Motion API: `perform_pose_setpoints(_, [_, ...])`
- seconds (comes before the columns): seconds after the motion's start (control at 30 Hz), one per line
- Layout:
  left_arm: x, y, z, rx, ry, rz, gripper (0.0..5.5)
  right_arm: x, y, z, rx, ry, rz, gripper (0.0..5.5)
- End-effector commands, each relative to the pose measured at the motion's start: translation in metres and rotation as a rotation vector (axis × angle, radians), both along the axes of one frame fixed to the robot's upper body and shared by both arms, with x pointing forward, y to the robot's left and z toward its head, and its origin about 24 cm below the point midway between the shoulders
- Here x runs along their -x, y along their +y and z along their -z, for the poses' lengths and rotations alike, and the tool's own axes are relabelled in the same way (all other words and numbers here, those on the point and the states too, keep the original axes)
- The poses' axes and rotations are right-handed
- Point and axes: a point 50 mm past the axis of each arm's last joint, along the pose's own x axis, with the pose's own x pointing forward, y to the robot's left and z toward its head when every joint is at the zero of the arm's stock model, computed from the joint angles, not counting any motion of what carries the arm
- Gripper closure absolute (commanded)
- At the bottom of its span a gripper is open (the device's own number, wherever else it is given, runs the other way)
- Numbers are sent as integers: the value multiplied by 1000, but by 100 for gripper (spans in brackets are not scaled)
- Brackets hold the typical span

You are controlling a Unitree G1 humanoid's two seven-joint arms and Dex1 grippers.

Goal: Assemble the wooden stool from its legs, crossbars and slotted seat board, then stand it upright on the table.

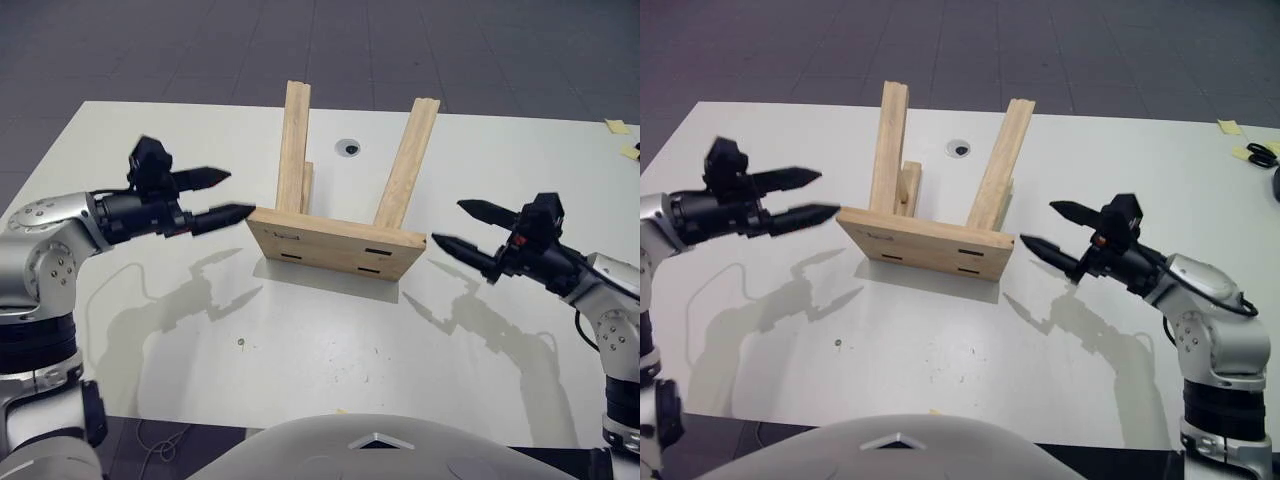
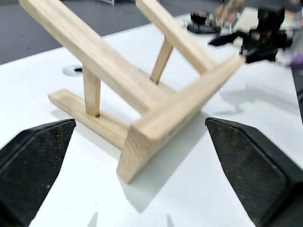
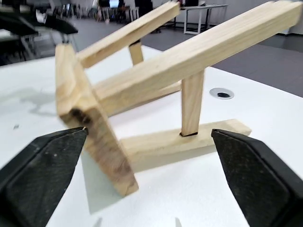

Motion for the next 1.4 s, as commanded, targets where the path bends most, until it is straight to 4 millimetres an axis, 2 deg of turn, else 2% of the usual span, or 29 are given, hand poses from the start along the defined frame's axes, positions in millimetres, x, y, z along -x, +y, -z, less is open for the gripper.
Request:
perform_pose_setpoints(0.03, [-16, -7, 15, -136, -64, 109, 10, -5, 8, 22, 74, 16, -134, 13])
perform_pose_setpoints(0.13, [-27, -21, 32, -161, -71, 178, 10, -16, 21, 32, 74, 32, -218, 13])
perform_pose_setpoints(0.23, [-28, -28, 55, -193, -30, 238, 10, -31, 36, 40, 64, 39, -272, 13])
perform_pose_setpoints(0.33, [-25, -30, 70, -212, 7, 270, 38, -36, 46, 46, 48, 51, -305, 59])
perform_pose_setpoints(0.7, [-15, -39, 73, -106, 58, 250, 226, -25, 45, 52, 32, 107, -298, 240])
perform_pose_setpoints(0.83, [-13, -46, 66, -32, 94, 237, 294, -26, 43, 51, 25, 138, -281, 305])
perform_pose_setpoints(0.9, [-10, -52, 59, 24, 130, 243, 328, -25, 42, 48, -9, 213, -290, 337])
perform_pose_setpoints(0.97, [-5, -62, 48, 111, 182, 248, 341, -29, 43, 32, -164, 327, -263, 357])
perform_pose_setpoints(1.07, [9, -74, 30, 235, 276, 277, 341, -33, 42, 0, -409, 456, -250, 358])
perform_pose_setpoints(1.17, [20, -78, 1, 407, 370, 290, 341, -29, 36, -41, -654, 526, -304, 358])
perform_pose_setpoints(1.27, [19, -82, -37, 620, 333, 252, 341, -30, 31, -84, -874, 459, -306, 358])
perform_pose_setpoints(1.33, [11, -86, -59, 782, 280, 142, 344, -36, 31, -102, -983, 388, -246, 362])
perform_pose_setpoints(1.4, [0, -92, -71, 906, 263, -30, 346, -43, 35, -112, -1079, 338, -151, 368])
